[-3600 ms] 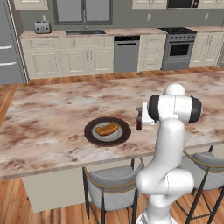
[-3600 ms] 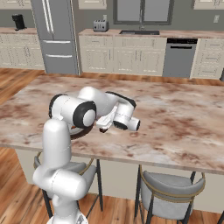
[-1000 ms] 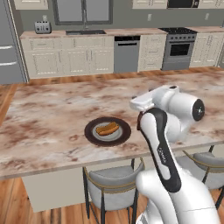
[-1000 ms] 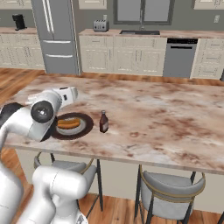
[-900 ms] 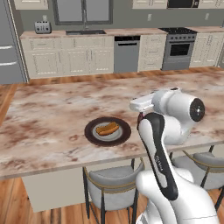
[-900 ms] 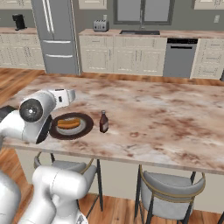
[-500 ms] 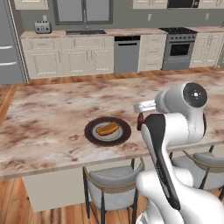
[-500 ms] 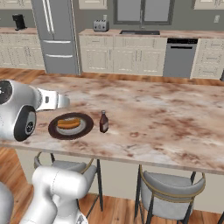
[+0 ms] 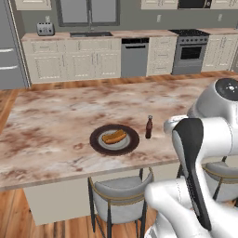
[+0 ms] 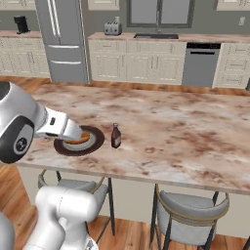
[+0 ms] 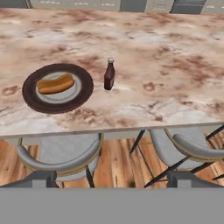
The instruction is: Move the hot dog bun to the plate on the dining table and place the condiment next to that plate. Then navigate to the fridge and take the sausage and place it on the plate as well.
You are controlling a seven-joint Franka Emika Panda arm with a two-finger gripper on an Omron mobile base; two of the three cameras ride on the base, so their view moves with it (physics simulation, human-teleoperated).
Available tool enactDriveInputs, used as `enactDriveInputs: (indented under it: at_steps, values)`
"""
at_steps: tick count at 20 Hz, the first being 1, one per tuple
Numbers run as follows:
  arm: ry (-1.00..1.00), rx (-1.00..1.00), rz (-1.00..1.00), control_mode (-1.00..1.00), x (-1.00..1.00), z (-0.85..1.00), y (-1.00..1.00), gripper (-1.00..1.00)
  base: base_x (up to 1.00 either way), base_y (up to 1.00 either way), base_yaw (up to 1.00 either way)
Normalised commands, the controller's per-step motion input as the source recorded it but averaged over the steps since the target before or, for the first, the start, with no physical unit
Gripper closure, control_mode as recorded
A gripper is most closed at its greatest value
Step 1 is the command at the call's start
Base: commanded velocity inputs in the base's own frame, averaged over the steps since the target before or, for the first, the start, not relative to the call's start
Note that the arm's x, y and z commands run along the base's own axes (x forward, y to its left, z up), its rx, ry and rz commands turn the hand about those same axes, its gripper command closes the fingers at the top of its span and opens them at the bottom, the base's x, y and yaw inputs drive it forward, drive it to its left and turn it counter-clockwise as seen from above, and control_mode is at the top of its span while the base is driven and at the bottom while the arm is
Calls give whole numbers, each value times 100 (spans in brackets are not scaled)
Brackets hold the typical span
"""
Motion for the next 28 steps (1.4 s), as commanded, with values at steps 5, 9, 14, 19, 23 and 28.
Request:
enactDriveInputs:
  at_steps: [5,9,14,19,23,28]
  values:
    - [0,-1,0,-100,-34,-19,8,-100,0,0,0]
    - [1,-3,0,-100,0,0,5,-100,0,0,0]
    - [0,-2,0,100,-8,-7,1,-100,-4,8,0]
    - [0,0,0,100,0,0,0,-100,-26,92,0]
    - [0,0,0,100,0,0,0,-100,-6,100,0]
    - [0,0,0,100,0,0,0,-100,0,100,0]
